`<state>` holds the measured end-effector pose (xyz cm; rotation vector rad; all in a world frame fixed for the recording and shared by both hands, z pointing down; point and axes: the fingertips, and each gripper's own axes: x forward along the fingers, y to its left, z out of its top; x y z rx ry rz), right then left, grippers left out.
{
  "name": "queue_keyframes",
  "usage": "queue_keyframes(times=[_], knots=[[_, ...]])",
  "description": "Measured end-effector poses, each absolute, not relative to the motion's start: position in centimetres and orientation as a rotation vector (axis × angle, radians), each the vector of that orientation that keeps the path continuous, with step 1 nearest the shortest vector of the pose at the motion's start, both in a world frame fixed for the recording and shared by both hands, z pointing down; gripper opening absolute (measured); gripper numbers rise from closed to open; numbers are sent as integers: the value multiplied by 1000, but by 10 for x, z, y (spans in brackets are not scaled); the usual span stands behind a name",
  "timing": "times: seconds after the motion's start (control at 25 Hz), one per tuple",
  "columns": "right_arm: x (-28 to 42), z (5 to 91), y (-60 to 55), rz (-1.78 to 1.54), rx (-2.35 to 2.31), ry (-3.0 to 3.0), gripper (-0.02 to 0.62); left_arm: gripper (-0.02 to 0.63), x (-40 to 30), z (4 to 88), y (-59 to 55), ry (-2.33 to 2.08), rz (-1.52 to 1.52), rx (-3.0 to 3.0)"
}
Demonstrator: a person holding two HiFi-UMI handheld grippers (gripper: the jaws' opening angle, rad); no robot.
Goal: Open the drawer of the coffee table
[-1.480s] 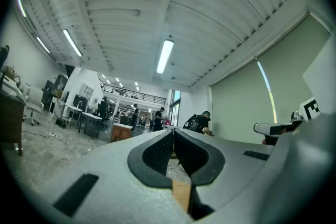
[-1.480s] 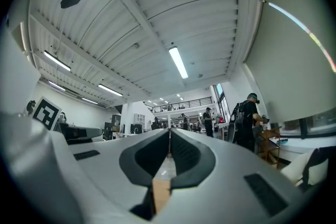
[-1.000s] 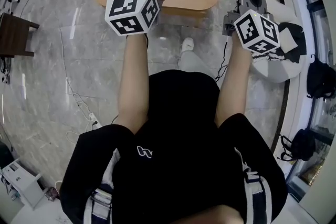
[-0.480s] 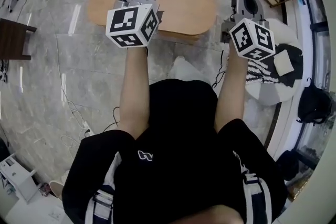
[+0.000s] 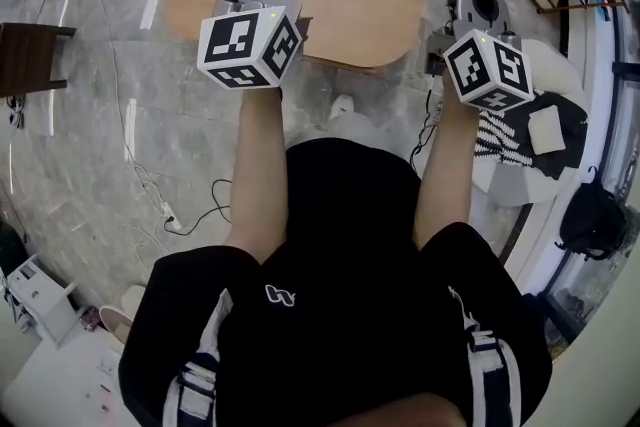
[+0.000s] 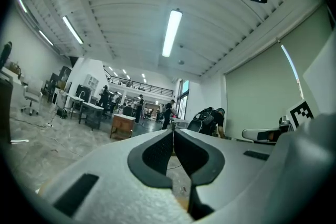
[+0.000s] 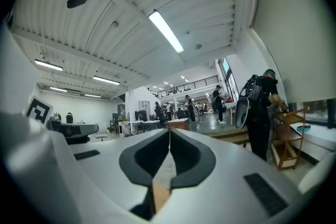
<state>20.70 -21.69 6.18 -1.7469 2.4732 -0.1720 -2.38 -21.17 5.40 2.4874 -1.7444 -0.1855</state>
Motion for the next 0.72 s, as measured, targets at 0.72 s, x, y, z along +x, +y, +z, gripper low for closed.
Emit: queue_keyframes(times=[0.72], knots=[[220, 126, -247, -382, -1790, 2439, 12, 12, -20, 98, -247, -1666, -46, 2490]])
